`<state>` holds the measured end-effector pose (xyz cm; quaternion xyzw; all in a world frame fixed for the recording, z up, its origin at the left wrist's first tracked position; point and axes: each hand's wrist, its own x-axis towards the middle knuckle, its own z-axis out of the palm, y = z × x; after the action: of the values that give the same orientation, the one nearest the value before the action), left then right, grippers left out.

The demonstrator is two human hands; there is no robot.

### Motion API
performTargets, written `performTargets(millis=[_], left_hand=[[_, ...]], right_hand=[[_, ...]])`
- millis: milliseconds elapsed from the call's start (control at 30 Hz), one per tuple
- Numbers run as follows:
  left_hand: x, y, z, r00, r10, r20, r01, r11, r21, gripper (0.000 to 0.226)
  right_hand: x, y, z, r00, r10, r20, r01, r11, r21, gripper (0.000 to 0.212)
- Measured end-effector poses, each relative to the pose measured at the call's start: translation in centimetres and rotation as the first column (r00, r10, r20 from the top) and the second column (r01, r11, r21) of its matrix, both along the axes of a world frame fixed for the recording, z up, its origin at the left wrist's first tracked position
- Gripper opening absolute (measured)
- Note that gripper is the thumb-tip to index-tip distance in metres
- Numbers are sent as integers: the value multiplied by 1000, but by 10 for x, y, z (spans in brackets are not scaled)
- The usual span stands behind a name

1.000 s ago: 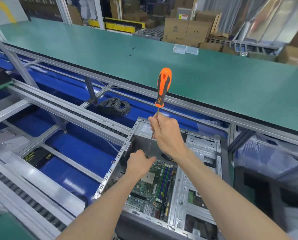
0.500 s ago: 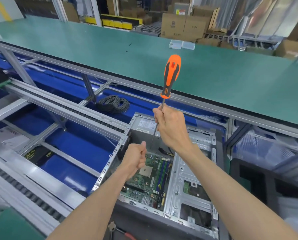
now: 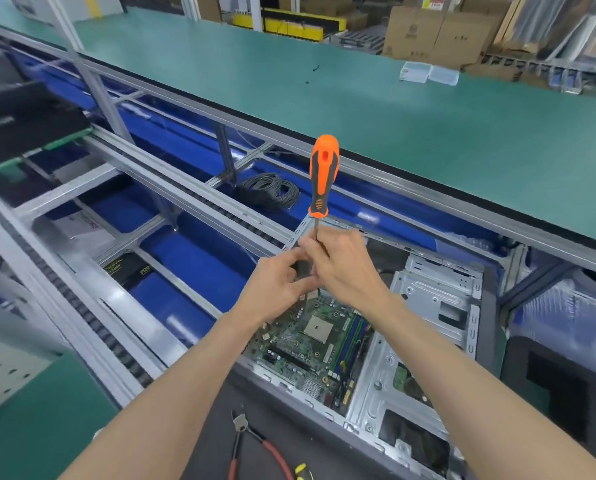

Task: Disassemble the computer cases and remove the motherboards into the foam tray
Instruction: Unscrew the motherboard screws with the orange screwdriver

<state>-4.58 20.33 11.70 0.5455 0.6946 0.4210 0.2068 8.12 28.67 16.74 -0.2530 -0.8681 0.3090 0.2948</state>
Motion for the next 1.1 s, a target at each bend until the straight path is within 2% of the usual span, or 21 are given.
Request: performTargets(millis=[33,133,200,300,367,433,567,900,1100], left_hand=[[-3,-3,0,1000,-9,-20,9,1000,-10,33],[-11,-14,-3,999,20,-28,-23,991,-130,15],[-15,-25,-7,999,38,-9,-39,975,-218,6],[-19,-36,-8,995,96,11,-89,959,-268,11],[-21,-38,-4,995,102,11,-95,949,-301,13],[-25,-41,0,996,93,-5,-88,931,-353,15],[-31,-48,4,997,62,-47,-77,894,-442,7],[-38,-68,-2,982,156,-109,-185,912,-366,11],[-39,-74,-8,979,198,-46,-202,920,-335,8]], right_hand=[[-3,-2,-2,999,37,-5,-37,999,-11,26],[-11,-10,-1,992,81,-94,-84,996,-26,17],[-18,-13,6,984,103,-147,-107,994,-15,22],[-29,-15,20,979,153,-136,-156,988,-11,41],[-36,-15,26,958,198,-208,-206,978,-20,48],[-41,-17,29,939,250,-235,-256,967,6,45],[-52,-23,22,935,301,-187,-298,954,42,39],[-62,-34,-3,920,341,-195,-351,936,-18,39],[-64,-38,-5,916,346,-205,-356,935,-11,37]])
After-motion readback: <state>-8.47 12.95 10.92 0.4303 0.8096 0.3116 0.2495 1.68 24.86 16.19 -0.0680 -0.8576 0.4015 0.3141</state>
